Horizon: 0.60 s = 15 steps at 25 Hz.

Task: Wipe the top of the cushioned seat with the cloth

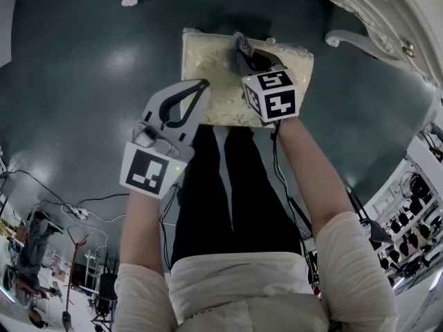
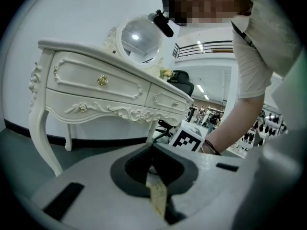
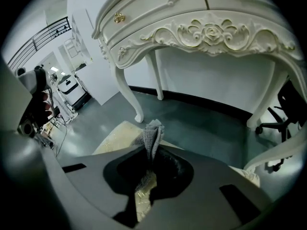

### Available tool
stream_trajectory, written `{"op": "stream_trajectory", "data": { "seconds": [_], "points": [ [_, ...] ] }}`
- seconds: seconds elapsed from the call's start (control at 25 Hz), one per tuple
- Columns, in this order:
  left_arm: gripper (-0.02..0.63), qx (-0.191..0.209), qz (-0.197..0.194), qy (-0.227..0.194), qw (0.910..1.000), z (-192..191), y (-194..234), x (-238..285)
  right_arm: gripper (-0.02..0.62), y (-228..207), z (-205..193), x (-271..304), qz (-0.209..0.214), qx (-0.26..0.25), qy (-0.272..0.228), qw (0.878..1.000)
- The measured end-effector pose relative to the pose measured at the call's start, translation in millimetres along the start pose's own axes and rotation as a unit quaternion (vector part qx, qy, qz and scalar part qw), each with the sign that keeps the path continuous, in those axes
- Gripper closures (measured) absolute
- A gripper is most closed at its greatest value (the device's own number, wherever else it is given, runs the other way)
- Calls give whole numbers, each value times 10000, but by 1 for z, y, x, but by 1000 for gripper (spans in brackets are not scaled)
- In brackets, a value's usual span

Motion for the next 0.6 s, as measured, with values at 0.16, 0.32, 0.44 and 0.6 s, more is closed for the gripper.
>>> {"op": "stream_trajectory", "data": {
  "seconds": [0.16,0.32,0.44,0.6],
  "points": [
    [604,34,-53,97,9999,-3,-14,15,568,-16,-14,-10,-60,76,2,10000],
    [604,38,-117,65,9999,2,-28,34,568,-34,-25,-22,-125,135,-14,9998],
    [604,18,-164,24,9999,5,-43,49,568,-48,-34,-31,-170,174,-37,9997],
    [604,22,-269,4,9996,5,-64,66,568,-66,-49,-43,-245,207,-67,9995]
  ]
}}
Point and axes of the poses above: the fingertips, and each gripper's own axes: x forward along the fingers, y to its left, z out of its top, the point moved 6 cm from there along -x, backward along the fingers, and after that the axes turned 8 degrees about -x, right-handed, at the moved point
